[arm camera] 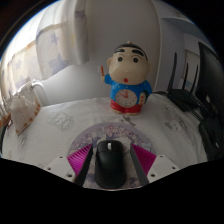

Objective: Arrange mouse

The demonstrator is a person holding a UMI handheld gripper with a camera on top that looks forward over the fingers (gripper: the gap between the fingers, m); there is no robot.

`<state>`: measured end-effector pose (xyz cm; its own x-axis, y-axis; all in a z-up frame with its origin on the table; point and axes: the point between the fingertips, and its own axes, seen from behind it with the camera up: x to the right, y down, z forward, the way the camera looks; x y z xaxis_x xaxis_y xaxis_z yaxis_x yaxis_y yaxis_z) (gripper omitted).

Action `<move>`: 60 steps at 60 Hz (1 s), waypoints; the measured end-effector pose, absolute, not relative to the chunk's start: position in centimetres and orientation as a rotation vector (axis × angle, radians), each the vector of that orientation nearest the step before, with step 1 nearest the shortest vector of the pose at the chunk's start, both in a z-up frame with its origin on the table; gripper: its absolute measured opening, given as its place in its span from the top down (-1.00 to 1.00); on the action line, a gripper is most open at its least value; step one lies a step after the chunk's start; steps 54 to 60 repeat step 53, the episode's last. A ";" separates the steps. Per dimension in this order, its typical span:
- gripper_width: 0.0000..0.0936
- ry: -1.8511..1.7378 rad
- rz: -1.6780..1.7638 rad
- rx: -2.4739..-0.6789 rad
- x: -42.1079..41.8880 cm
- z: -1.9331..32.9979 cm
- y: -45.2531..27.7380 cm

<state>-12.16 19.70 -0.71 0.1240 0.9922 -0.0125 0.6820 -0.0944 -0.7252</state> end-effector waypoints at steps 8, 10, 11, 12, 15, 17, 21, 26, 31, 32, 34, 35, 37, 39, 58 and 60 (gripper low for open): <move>-0.82 -1.612 0.686 -1.832 -9.5 3.8 19.2; -0.82 -1.623 0.683 -1.834 -8.0 5.2 18.6; -0.82 -1.631 0.681 -1.835 -7.2 5.9 18.3; -0.82 -1.639 0.675 -1.839 -6.2 6.6 18.0; -0.82 -1.641 0.669 -1.862 -3.2 8.7 17.1; -0.82 -1.649 0.663 -1.883 -0.9 9.9 16.3; -0.82 -1.692 0.660 -1.895 3.4 12.1 14.6; -0.82 -1.699 0.664 -1.872 7.7 14.0 13.6; -0.82 -1.711 0.631 -1.878 11.5 14.9 13.2; -0.82 -1.711 0.631 -1.881 12.1 15.0 13.0; -0.82 -1.710 0.632 -1.889 13.0 15.1 12.7; -0.82 -1.710 0.633 -1.893 13.4 15.1 12.6; -0.82 -1.714 0.638 -1.895 14.1 15.2 12.2; -0.82 -1.721 0.635 -1.891 14.5 15.2 12.1; -0.82 -1.726 0.631 -1.863 14.8 15.4 11.7; -0.82 -1.726 0.631 -1.863 14.8 15.4 11.7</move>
